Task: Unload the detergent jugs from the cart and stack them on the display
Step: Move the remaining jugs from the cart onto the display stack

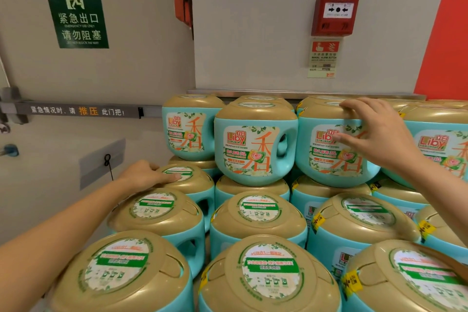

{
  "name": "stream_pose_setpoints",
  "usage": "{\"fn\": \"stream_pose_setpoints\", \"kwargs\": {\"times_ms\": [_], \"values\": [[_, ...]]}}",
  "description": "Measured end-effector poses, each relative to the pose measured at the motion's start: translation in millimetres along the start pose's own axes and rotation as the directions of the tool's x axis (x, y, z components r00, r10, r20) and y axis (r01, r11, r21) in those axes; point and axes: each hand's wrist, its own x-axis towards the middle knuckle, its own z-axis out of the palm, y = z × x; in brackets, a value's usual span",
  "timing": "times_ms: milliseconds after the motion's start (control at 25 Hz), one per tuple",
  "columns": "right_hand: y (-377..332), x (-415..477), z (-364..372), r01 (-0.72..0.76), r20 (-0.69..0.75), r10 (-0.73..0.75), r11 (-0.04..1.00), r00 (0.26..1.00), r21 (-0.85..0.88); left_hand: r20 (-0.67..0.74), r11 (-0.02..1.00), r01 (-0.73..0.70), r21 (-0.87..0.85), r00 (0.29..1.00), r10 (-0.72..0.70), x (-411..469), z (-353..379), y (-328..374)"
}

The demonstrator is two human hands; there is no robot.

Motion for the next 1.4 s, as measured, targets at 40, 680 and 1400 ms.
{"fn": "stream_pose_setpoints", "kwargs": {"times_ms": [40, 680, 1400], "values": [[1, 0, -1, 0.000, 0.000, 0.000, 1.000, 1.000, 0.001, -0.010, 1.000, -0.006, 0.023, 1.000, 0.006, 0, 1, 1], [-4, -11, -10, -0.073, -0.047, 0.075, 0.996, 0.996, 0.041, -0.154, 0.994, -0.109, -0.007, 0.982, 0.107, -17, 2, 22], [-33, -336, -177, -0.333, -0.058, 0.412, 0.804, 0.909, 0.493, -0.204, 0.291, -0.466, -0.835, 0.755, 0.624, -363, 128, 187]]}}
